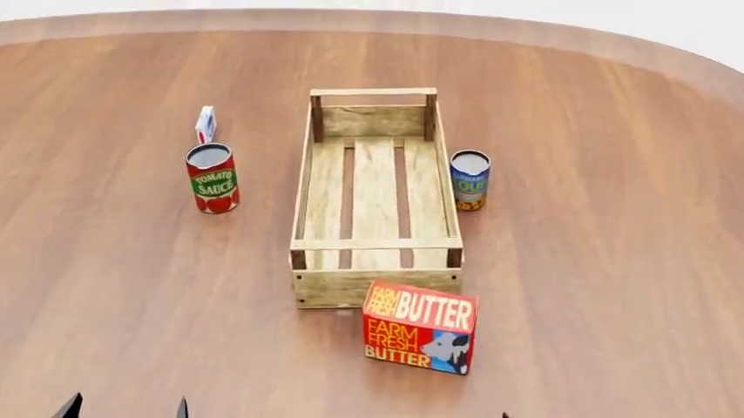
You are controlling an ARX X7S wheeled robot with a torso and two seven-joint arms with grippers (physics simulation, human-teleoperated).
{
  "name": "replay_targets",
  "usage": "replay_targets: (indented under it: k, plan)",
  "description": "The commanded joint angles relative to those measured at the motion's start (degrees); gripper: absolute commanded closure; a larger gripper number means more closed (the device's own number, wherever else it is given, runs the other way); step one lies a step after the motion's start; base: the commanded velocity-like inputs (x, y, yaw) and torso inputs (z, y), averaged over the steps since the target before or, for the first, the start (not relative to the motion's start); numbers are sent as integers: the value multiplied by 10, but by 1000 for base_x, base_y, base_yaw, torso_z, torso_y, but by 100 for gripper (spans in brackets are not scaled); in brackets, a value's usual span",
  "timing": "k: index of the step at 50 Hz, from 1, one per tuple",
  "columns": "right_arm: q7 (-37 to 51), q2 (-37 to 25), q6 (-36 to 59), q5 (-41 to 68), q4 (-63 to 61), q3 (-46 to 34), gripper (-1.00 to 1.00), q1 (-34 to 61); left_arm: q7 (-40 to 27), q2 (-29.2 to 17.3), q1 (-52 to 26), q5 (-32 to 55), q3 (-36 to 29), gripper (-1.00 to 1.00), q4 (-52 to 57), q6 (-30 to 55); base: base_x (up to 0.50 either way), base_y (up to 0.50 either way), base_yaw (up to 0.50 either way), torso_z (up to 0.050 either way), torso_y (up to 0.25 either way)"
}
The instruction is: Pick up the butter and put it in the tray.
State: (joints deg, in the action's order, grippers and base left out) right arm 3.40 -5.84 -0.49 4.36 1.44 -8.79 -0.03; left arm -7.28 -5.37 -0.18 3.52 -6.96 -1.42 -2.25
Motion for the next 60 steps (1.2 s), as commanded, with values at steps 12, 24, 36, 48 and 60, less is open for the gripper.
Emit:
replay_targets:
  k: [12,24,36,48,60]
  plan:
    - [9,-13,-8,3,0,-23,-100,-4,-15,-13,-1,9,-17,-100,-2,-2,500,0,0,0,0]
    - [14,-18,-14,6,0,-31,-100,-7,-21,-18,0,14,-24,-100,-4,-8,500,0,0,0,0]
    - [22,-22,-15,7,4,-37,-100,-4,-28,-23,-1,16,-31,-100,-4,-9,500,0,0,0,0]
    - [31,-19,-8,33,7,-28,-100,5,-33,-28,-3,20,-36,-100,-2,-7,124,0,0,0,1]
    - [46,-12,73,90,-12,-8,-100,22,-36,-32,-7,32,-36,-100,-2,-2,0,0,0,0,0]
